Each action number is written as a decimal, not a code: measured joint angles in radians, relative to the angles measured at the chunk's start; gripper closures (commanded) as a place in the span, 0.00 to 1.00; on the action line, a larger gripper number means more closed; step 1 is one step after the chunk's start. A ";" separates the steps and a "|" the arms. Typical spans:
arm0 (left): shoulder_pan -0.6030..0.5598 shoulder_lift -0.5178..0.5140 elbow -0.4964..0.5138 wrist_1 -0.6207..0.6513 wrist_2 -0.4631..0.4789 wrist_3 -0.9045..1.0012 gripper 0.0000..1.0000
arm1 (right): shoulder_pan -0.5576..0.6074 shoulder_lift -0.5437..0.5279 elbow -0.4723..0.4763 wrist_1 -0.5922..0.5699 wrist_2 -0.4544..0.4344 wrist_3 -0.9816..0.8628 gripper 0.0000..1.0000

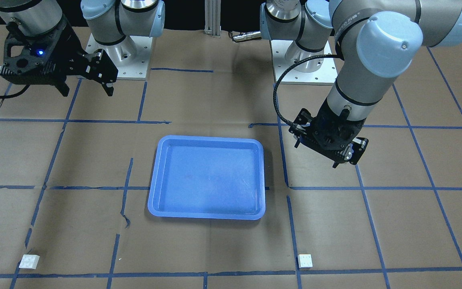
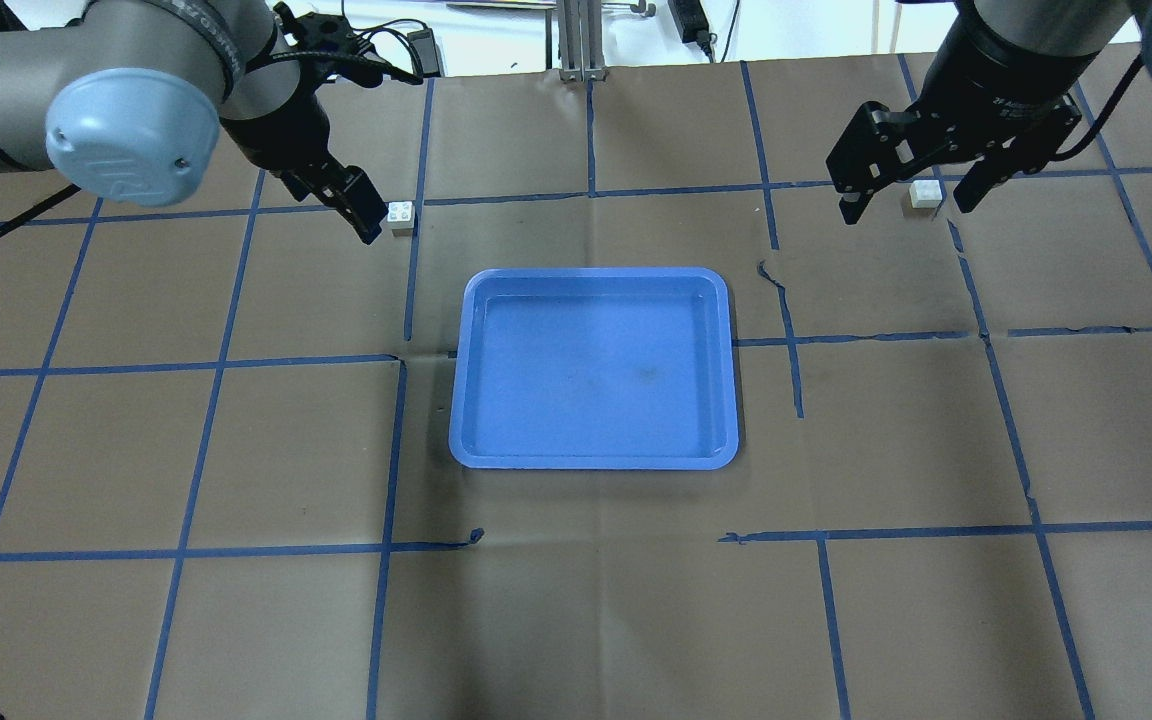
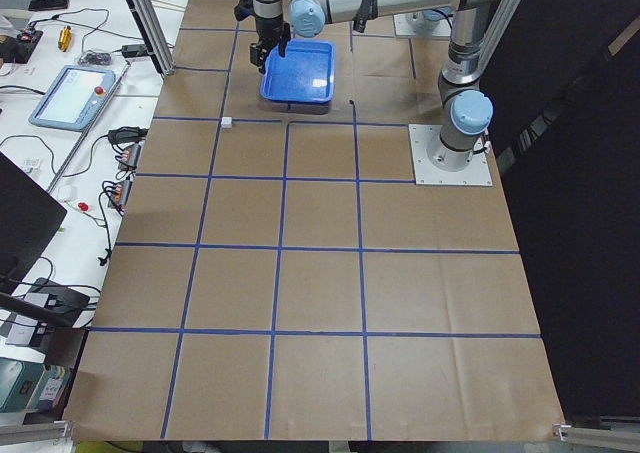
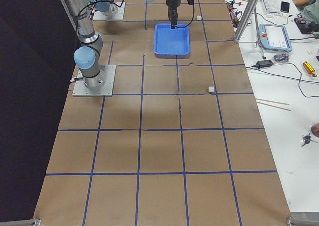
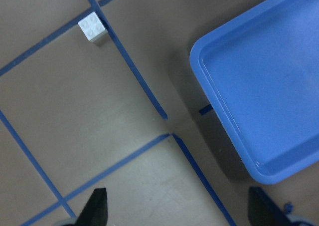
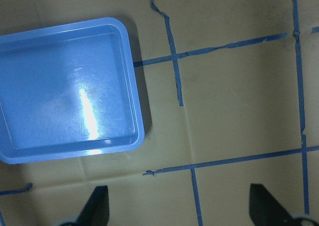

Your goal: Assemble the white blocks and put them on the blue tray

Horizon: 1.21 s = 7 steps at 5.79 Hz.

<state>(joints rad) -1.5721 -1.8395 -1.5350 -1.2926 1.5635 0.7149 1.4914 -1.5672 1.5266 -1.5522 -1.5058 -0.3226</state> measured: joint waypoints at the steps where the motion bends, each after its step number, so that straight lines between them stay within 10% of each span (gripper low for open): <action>1: 0.005 -0.056 0.006 0.051 -0.011 0.142 0.02 | -0.058 0.017 -0.001 -0.025 0.003 -0.234 0.00; 7: 0.022 -0.378 0.147 0.308 -0.035 0.927 0.02 | -0.242 0.262 -0.120 -0.148 0.011 -1.470 0.00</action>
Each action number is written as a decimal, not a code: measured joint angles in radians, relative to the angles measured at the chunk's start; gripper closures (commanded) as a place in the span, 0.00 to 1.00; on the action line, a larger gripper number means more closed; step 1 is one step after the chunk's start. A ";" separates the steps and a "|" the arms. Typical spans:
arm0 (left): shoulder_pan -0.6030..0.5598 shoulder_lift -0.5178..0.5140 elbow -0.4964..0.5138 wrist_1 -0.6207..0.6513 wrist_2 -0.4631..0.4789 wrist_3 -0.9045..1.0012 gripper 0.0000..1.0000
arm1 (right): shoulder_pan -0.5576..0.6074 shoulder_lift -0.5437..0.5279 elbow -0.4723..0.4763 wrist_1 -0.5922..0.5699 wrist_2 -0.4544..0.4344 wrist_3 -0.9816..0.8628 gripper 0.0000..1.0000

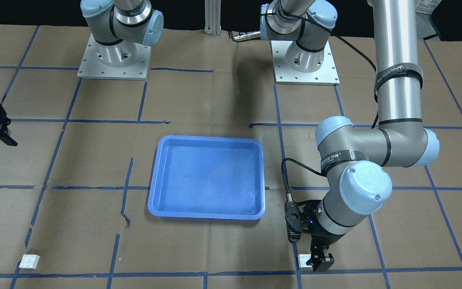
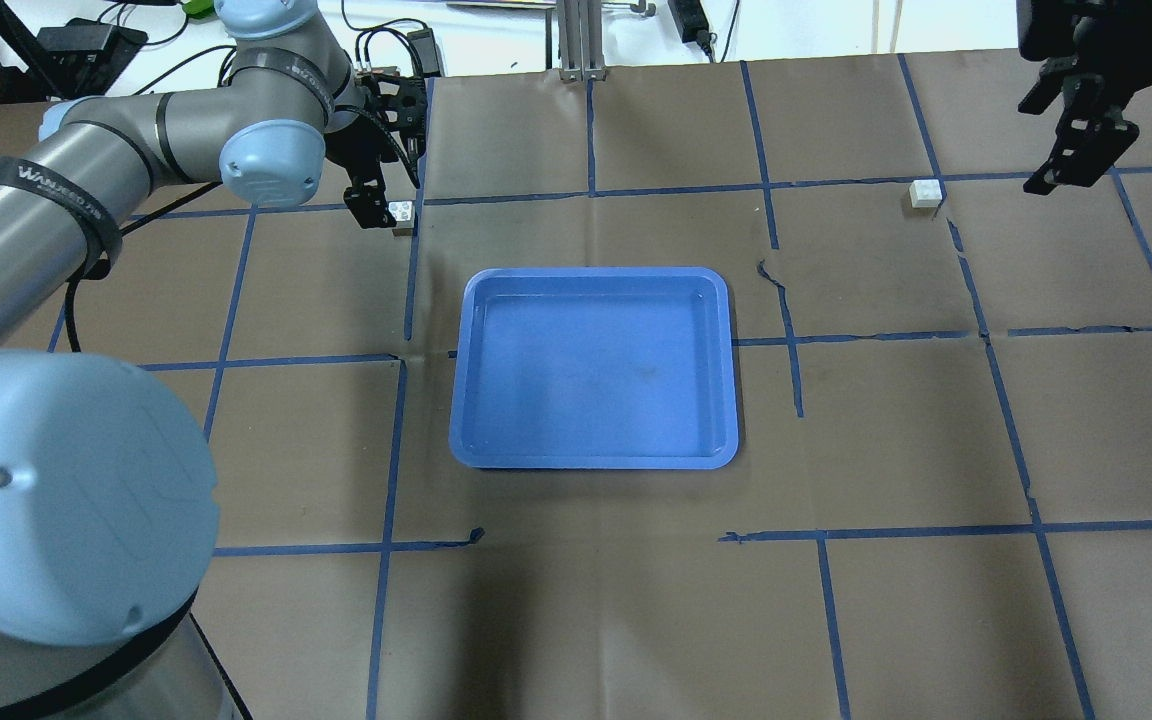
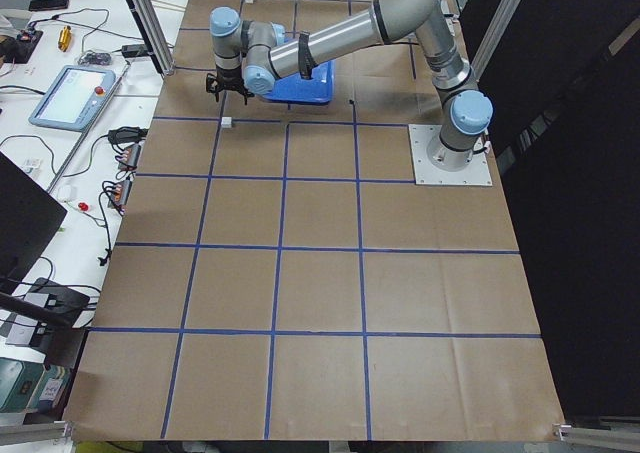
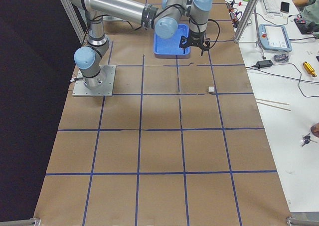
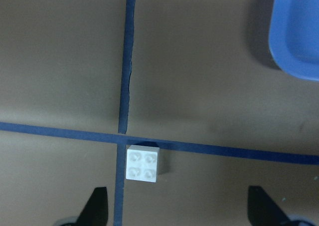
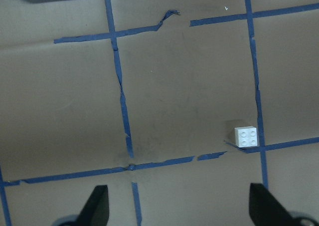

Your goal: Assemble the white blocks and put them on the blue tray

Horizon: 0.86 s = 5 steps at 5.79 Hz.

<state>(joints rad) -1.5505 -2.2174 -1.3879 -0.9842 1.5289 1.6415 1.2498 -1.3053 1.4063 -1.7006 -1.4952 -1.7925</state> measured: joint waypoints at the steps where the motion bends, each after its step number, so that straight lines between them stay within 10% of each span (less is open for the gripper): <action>1: 0.001 -0.039 0.026 0.015 0.000 0.030 0.02 | -0.005 0.083 -0.083 0.000 0.002 -0.081 0.00; 5: 0.026 -0.130 0.091 -0.014 0.001 0.040 0.07 | -0.050 0.329 -0.280 0.000 0.129 -0.146 0.00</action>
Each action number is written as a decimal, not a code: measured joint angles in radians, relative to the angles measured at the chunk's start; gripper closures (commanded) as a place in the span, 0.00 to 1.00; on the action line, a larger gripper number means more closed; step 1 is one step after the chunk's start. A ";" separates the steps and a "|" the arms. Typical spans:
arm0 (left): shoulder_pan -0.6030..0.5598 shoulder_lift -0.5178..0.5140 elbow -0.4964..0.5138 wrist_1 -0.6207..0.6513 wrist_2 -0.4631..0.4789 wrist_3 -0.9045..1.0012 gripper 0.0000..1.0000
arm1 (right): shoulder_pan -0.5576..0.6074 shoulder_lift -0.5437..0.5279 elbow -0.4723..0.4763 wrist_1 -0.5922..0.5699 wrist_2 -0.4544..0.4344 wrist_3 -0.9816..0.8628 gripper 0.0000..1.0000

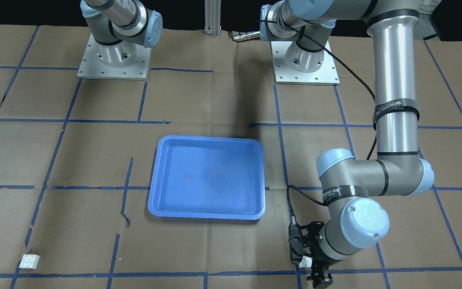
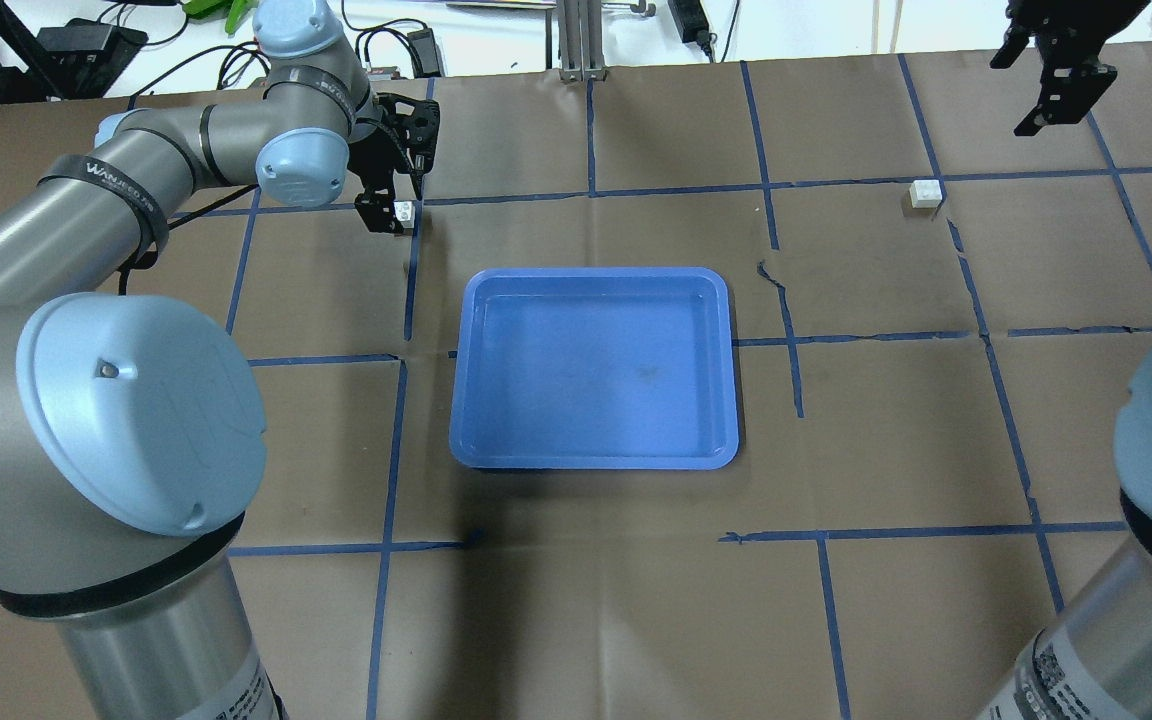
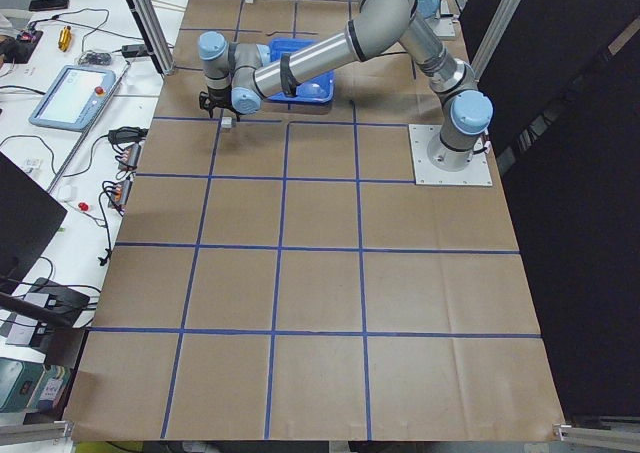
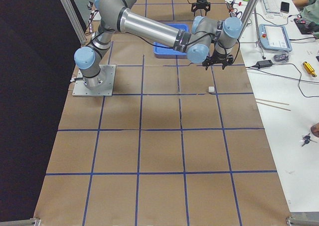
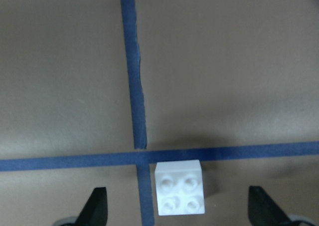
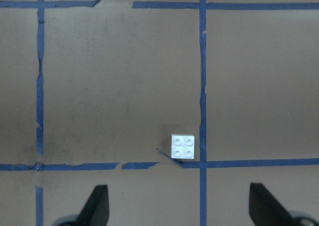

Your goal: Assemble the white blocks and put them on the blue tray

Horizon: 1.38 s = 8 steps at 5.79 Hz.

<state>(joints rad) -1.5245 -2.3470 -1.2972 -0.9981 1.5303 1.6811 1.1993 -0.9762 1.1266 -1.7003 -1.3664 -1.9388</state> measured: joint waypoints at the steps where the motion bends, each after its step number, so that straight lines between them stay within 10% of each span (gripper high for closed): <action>1: 0.006 -0.014 0.004 -0.002 -0.008 -0.001 0.17 | -0.037 0.043 -0.006 0.000 0.084 -0.019 0.00; 3: 0.010 -0.026 0.019 -0.003 -0.024 -0.001 1.00 | -0.075 0.122 -0.006 -0.012 0.222 -0.097 0.01; 8: -0.001 0.059 0.023 -0.081 -0.046 -0.019 1.00 | -0.112 0.275 0.004 -0.029 0.375 -0.181 0.05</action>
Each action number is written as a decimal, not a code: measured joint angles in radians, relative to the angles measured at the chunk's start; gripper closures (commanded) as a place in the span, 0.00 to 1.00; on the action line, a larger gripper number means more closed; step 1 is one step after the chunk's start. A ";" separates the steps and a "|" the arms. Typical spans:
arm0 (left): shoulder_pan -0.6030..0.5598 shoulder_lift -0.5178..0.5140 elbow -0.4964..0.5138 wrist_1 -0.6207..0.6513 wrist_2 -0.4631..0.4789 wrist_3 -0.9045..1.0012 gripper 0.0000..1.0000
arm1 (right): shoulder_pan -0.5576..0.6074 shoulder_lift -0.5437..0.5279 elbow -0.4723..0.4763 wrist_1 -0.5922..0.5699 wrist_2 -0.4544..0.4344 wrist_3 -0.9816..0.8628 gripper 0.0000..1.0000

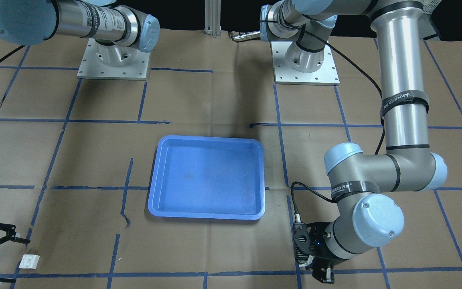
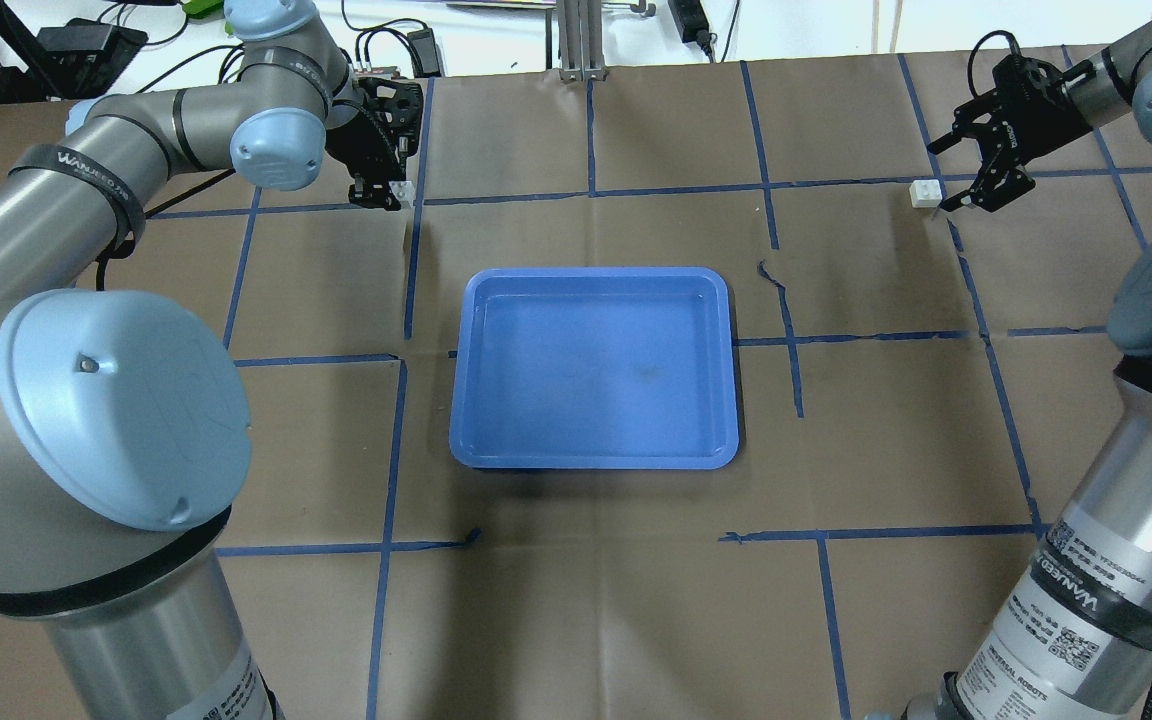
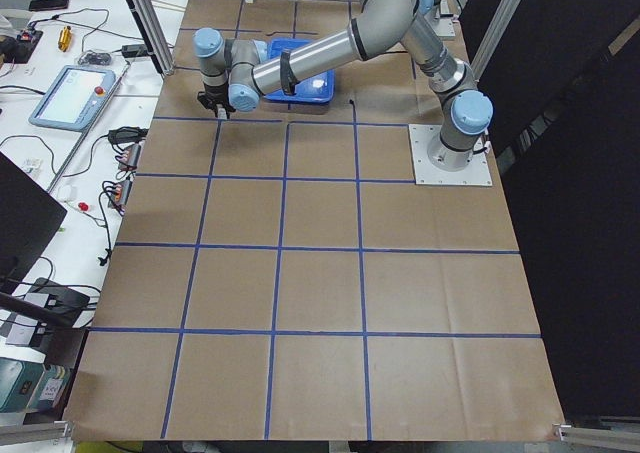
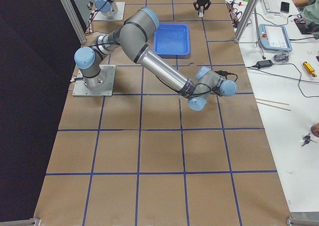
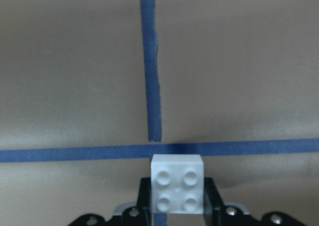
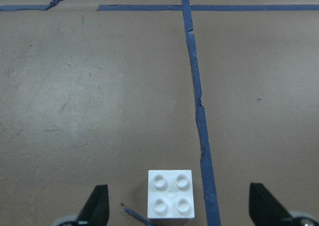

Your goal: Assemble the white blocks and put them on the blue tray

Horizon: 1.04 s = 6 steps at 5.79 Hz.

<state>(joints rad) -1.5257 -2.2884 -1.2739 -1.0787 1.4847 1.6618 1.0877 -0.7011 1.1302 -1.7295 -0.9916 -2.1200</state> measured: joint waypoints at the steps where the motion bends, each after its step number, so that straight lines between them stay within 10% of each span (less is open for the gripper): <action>1: -0.036 0.044 -0.012 -0.047 -0.001 -0.015 1.00 | 0.000 0.008 0.003 0.001 -0.002 -0.006 0.10; 6: -0.315 0.232 -0.335 0.013 0.003 -0.226 1.00 | 0.000 0.008 0.005 0.001 -0.014 -0.006 0.61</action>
<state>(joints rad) -1.8410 -2.0568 -1.6086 -1.0653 1.4880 1.4362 1.0876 -0.6934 1.1351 -1.7288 -1.0058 -2.1256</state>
